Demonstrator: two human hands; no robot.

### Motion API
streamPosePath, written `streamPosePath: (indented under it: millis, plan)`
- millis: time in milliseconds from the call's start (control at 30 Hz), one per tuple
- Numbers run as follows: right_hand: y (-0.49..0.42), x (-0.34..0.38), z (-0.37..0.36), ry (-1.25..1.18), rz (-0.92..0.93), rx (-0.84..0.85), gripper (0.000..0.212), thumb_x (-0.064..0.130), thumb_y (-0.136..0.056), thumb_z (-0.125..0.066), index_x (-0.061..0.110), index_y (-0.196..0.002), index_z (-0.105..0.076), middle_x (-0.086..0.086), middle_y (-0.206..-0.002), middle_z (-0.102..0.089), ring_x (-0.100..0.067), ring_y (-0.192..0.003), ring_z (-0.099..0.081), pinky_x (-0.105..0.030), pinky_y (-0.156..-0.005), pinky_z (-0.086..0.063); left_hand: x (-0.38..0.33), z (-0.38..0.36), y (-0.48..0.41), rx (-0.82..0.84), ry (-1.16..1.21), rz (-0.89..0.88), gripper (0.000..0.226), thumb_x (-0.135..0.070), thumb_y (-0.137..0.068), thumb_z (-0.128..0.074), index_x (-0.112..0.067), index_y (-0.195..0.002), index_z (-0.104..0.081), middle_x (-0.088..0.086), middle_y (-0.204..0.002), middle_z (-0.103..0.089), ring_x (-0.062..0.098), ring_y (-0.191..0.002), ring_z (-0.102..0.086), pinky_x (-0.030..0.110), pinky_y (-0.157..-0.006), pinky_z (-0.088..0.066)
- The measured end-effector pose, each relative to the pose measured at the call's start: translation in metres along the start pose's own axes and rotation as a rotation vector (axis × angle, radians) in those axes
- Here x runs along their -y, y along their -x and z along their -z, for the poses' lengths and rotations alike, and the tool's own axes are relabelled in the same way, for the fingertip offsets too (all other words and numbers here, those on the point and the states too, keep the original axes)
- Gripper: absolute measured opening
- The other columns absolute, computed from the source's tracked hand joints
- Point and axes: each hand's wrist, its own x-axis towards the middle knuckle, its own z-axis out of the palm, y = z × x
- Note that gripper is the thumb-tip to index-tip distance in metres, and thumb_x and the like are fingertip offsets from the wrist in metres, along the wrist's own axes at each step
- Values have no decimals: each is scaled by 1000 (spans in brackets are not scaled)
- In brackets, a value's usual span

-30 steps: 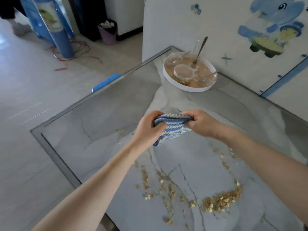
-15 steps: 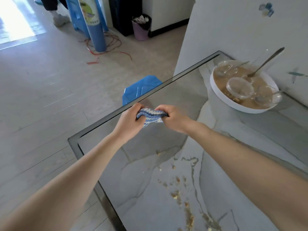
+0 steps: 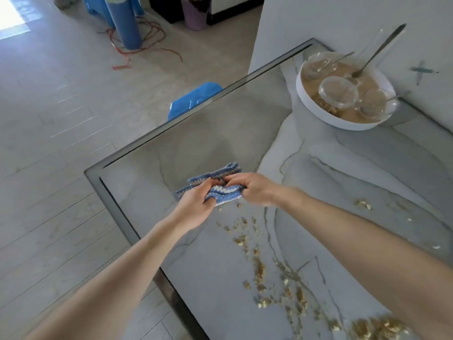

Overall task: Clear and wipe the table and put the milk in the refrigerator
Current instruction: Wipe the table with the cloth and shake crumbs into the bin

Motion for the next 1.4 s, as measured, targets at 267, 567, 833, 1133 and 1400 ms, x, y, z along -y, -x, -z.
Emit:
streamPosePath:
  millis: [267,567,833,1133,1400]
  plan:
    - [121,-50,-30,8,-93,48,44,-9,-82,-40,9,-115,-62,-1,-138,-50,-13,-131,-39,-9,-95,-23,-43,-98,86,104,34,-16,43,-4,-90,-40,-16,-130,-46,6,-127,-55,12,-92,-49,12,-62,-29]
    - [253,-112,-51,8,-249,31,43,-8,-79,-39,12,-106,-66,-6,-123,-61,-22,-116,-53,-31,-101,-39,-104,-202,168,211,159,-25,40,-2,-87,-40,-17,-123,-51,5,-115,-59,17,-93,-53,18,-68,-33]
    - [301,-107,-14,25,-324,-87,46,-11,-78,-36,10,-109,-64,-12,-113,-64,-27,-107,-54,-39,-94,-42,-161,-200,181,211,440,-21,33,4,-83,-38,-13,-102,-60,-4,-63,-49,-1,-44,-42,9,-43,-30]
    - [225,-28,29,-37,-127,-291,22,-9,-79,-42,-6,-88,-62,-20,-76,-55,-18,-75,-45,-11,-52,-30,-144,-93,127,-29,461,-150,24,-3,-72,-41,-17,-80,-59,-7,-60,-47,-2,-49,-38,14,-50,-31]
    - [86,63,17,-139,75,-321,36,11,-68,-39,7,-93,-65,-5,-76,-57,-9,-66,-52,-14,-55,-35,-63,34,66,-293,245,-177,34,-8,-71,-40,-14,-94,-65,-2,-79,-60,6,-70,-51,11,-62,-38]
